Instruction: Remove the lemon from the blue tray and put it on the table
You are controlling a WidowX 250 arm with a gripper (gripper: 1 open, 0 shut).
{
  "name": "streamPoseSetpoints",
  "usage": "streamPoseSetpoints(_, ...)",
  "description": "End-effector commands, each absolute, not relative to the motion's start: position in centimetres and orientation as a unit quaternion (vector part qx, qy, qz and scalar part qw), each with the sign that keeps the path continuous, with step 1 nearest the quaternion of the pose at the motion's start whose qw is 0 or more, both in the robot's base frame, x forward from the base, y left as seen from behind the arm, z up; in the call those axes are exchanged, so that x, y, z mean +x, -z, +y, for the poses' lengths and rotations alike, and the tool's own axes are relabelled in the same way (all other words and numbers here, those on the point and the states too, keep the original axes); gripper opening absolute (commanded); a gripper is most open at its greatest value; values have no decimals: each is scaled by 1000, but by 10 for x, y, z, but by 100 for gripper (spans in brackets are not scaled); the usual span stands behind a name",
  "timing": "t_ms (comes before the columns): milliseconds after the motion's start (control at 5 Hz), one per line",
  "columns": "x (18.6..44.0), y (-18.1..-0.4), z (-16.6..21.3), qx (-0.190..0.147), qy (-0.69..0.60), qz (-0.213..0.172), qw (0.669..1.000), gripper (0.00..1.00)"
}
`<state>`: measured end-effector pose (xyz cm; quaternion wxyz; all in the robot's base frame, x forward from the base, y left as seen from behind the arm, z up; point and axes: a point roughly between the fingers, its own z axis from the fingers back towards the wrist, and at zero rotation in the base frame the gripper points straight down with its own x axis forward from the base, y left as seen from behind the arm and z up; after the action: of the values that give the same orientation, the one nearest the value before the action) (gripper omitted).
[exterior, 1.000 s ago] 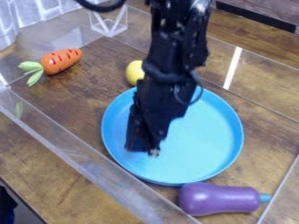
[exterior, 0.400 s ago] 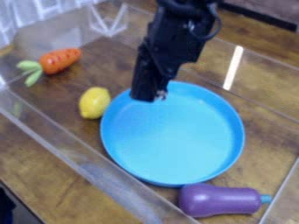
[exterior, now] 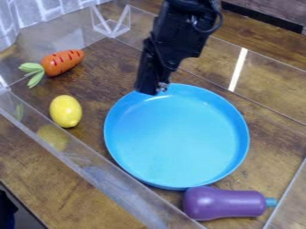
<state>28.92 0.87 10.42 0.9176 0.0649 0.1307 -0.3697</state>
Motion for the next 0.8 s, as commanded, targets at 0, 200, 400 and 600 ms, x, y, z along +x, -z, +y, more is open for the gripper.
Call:
streamPoseSetpoints(0,306,-113,17,78,382,103,915,0)
streamPoseSetpoints(200,306,-117,17,79,393,102,911,100)
streamPoseSetpoints(400,307,-122,17,81,403,101,906,100)
streamPoseSetpoints(600,305,-106,21,80,400,101,908,100)
